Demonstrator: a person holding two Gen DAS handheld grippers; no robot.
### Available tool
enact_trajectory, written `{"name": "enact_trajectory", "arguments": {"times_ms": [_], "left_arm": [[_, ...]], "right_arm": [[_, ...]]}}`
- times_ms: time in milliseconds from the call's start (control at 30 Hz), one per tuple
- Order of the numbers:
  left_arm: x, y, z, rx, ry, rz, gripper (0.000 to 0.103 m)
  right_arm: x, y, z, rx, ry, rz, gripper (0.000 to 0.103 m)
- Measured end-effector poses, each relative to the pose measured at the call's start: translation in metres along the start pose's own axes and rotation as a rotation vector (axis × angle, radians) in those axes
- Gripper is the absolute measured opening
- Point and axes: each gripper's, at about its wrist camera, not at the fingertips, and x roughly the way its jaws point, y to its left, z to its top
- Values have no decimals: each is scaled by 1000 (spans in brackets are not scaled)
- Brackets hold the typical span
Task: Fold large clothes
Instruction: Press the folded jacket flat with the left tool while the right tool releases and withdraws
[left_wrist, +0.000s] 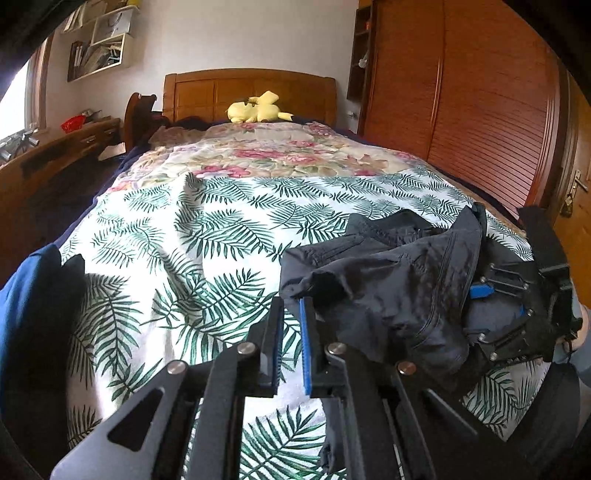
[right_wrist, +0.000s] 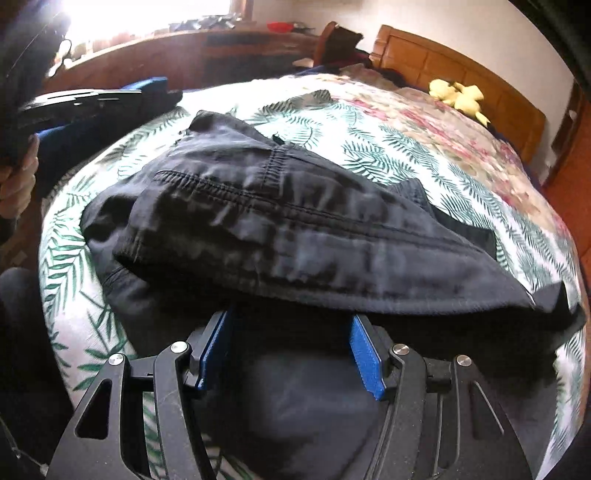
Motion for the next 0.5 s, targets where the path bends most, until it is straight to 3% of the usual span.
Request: {"name": "enact_trajectory", "arguments": {"times_ms": [33, 67, 167, 500], "left_arm": [[0, 2, -2, -5, 2, -2, 5], [0, 2, -2, -7, 2, -3, 5], [-1, 3, -4, -12, -2, -8, 5], [-2, 6, -3, -31, -16, -7, 5]], "right_arm": [[5, 1, 4, -7, 8, -7, 62], [9, 1, 8, -10, 16, -5, 55], [21, -5, 23, -21, 34, -16, 8], [-1, -56, 91, 60, -97, -123, 8]]}}
